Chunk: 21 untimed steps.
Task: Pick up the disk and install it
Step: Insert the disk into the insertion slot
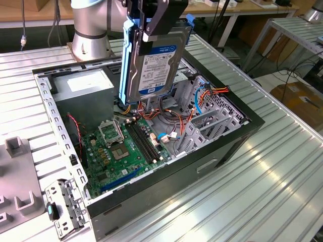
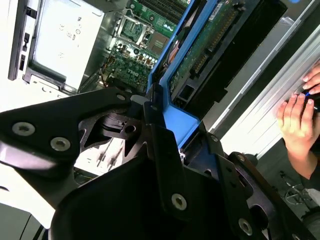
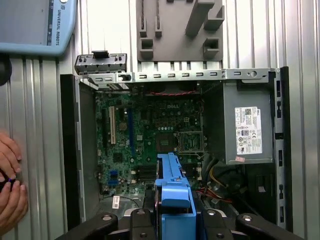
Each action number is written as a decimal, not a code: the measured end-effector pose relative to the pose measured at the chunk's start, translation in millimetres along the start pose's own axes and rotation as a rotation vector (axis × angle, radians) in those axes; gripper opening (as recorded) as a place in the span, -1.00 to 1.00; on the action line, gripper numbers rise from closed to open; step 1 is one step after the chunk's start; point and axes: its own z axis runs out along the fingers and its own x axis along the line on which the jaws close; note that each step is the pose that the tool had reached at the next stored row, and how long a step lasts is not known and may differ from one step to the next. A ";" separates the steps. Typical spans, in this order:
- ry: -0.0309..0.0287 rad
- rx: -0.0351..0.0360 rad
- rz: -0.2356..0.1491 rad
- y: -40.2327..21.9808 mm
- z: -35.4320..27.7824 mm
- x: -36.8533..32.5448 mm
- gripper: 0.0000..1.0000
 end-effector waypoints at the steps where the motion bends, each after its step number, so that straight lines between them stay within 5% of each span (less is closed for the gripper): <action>1: 0.0000 0.0000 0.000 0.0 0.0 0.0 -0.25; 14: 0.0000 0.0000 0.000 -0.5 0.0 0.0 -0.25; 18: 0.0003 -0.0001 0.000 -1.5 0.2 20.5 -0.25; 21: 0.0009 0.0001 0.000 -2.4 0.7 24.8 -0.25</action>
